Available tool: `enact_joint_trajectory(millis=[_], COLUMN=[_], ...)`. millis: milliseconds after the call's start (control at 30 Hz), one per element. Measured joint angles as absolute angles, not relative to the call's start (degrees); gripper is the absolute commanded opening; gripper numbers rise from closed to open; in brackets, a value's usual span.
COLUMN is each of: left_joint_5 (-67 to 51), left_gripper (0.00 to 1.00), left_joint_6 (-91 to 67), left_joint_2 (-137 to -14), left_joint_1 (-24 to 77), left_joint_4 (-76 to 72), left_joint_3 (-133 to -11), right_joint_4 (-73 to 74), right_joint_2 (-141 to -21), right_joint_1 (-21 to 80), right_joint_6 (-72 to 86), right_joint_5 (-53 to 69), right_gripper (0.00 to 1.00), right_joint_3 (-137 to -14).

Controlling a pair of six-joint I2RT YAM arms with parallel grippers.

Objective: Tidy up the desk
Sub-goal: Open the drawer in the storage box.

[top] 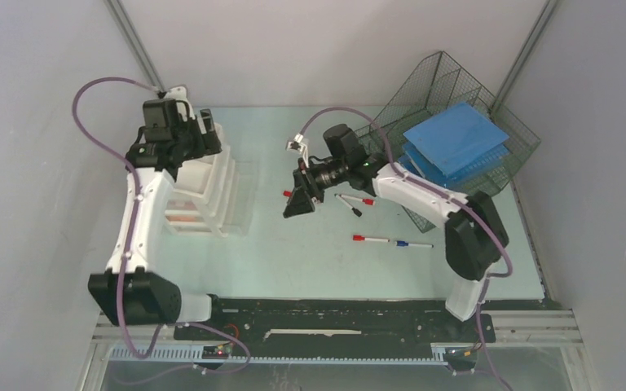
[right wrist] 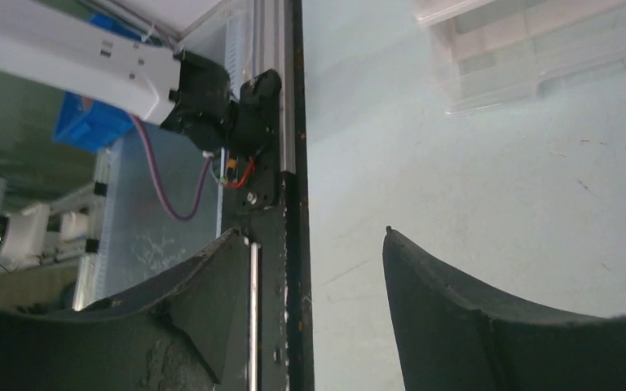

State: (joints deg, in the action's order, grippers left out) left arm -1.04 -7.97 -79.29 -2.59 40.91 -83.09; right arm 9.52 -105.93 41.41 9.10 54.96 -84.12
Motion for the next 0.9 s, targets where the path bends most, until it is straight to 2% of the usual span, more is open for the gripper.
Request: enact_joint_trajectory(millis=[200, 333, 467, 533, 733, 900], left_joint_5=[-0.62, -3.01, -7.05, -10.09, -17.63, -13.5], left_gripper=[1.0, 1.0, 1.0, 0.96, 0.92, 0.92], left_joint_6=[-7.57, -8.05, -10.85, -12.71, -18.15, -19.42], left_joint_2=[-67.46, -60.05, -52.97, -50.59, -46.96, -45.93], left_joint_1=[-2.83, -2.83, -2.87, -2.94, -1.67, 10.79], left_joint_4=[38.72, 34.76, 29.39, 27.49, 24.03, 23.46], left_joint_3=[-80.23, -75.57, -66.7, -62.57, -53.71, -48.64], right_joint_4=[27.24, 39.22, 44.4, 45.93, 48.25, 49.98], right_joint_2=[-96.09, -89.8, -80.42, -75.5, -65.04, -63.75], right_joint_1=[41.32, 41.08, 39.94, 38.5, 27.66, 22.96], right_joint_6=[-8.67, -19.94, -28.56, -31.33, -38.04, -42.68], right_joint_5=[55.44, 54.46, 50.48, 48.95, 49.95, 53.15], right_gripper=[0.72, 0.75, 0.91, 0.99, 1.0, 1.0], right_joint_3=[-84.75, -84.79, -80.6, -77.87, -71.83, -67.37])
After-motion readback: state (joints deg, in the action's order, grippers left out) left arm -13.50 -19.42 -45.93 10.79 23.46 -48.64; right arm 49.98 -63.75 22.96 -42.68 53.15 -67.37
